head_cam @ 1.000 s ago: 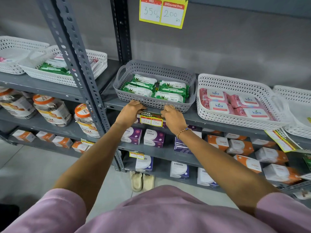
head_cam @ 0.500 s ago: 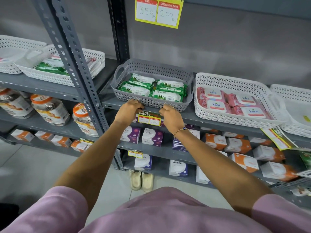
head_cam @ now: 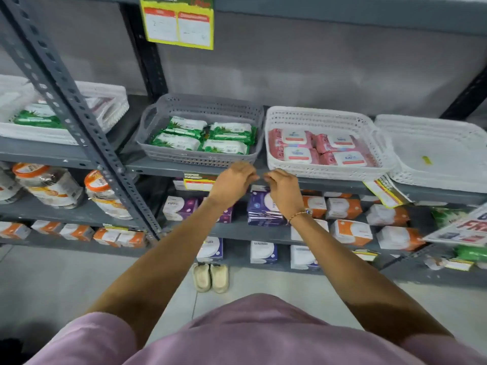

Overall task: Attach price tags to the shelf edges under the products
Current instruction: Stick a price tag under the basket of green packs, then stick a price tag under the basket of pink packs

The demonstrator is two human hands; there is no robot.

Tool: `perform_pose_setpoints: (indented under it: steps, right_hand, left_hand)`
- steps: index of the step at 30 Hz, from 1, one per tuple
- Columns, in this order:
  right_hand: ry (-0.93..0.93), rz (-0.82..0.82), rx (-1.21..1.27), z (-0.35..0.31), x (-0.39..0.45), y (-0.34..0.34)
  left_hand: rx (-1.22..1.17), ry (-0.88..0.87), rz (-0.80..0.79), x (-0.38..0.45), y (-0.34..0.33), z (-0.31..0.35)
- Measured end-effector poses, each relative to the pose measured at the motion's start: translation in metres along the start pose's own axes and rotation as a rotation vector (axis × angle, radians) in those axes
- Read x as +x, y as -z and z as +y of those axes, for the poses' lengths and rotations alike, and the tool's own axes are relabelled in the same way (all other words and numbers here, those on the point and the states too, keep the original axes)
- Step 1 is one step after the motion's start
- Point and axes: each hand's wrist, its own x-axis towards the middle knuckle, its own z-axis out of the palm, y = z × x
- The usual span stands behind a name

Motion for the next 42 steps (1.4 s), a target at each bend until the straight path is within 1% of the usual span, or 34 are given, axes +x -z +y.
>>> perform_pose_setpoints:
  steps: [2, 7, 10, 13, 16, 19, 21, 23, 24, 26, 28, 31, 34, 36, 38, 40, 42]
  right_hand:
    - [-0.066, 0.086, 0.001, 0.019, -0.01, 0.033]
    - [-0.295, 0.233, -0.049, 0.081, -0.034, 0.109]
    - [-0.434, 0.301, -0.034, 0.122, -0.045, 0.149]
    - [-0.559, 0.321, -0.081, 0.163, -0.054, 0.186]
    - [-0.721, 0.265, -0.11, 0.191, -0.062, 0.216]
    - [-0.833, 0.164, -0.156, 0.216, -0.069, 0.233]
    - [-0.902, 0.142, -0.089, 0.229, -0.07, 0.239]
    - [-0.994, 0.132, 0.022, 0.239, -0.069, 0.245]
    - [-1.04, 0.098, 0.04, 0.242, -0.068, 0.248]
    - [-1.101, -0.031, 0.03, 0.243, -0.065, 0.251]
    - [-1.127, -0.114, 0.055, 0.244, -0.063, 0.25]
    - [-1.148, -0.19, 0.139, 0.247, -0.061, 0.246]
    - [-1.154, -0.139, 0.318, 0.248, -0.061, 0.249]
    - [-1.147, -0.155, 0.374, 0.247, -0.062, 0.25]
    - [-1.131, -0.183, 0.364, 0.249, -0.061, 0.247]
    - [-1.114, -0.194, 0.299, 0.25, -0.059, 0.246]
    - [-1.092, -0.246, 0.241, 0.251, -0.058, 0.248]
  left_hand:
    - [-0.031, -0.104, -0.022, 0.025, -0.017, 0.042]
    - [-0.087, -0.162, -0.07, 0.08, -0.052, 0.132]
    - [-0.01, -0.251, -0.08, 0.106, -0.073, 0.17]
    - [0.1, -0.261, -0.141, 0.13, -0.093, 0.201]
    - [0.177, -0.363, -0.188, 0.148, -0.11, 0.223]
    - [0.271, -0.501, -0.25, 0.161, -0.125, 0.24]
    - [0.343, -0.576, -0.28, 0.167, -0.134, 0.251]
    - [0.372, -0.61, -0.297, 0.171, -0.14, 0.261]
    - [0.376, -0.613, -0.307, 0.173, -0.142, 0.265]
    - [0.384, -0.613, -0.32, 0.177, -0.146, 0.27]
    - [0.389, -0.616, -0.33, 0.181, -0.149, 0.273]
    - [0.4, -0.595, -0.353, 0.183, -0.153, 0.276]
    - [0.408, -0.564, -0.354, 0.185, -0.156, 0.278]
    - [0.432, -0.538, -0.346, 0.185, -0.158, 0.279]
    - [0.458, -0.528, -0.349, 0.185, -0.159, 0.28]
    - [0.476, -0.529, -0.363, 0.186, -0.161, 0.279]
    - [0.49, -0.525, -0.369, 0.186, -0.162, 0.278]
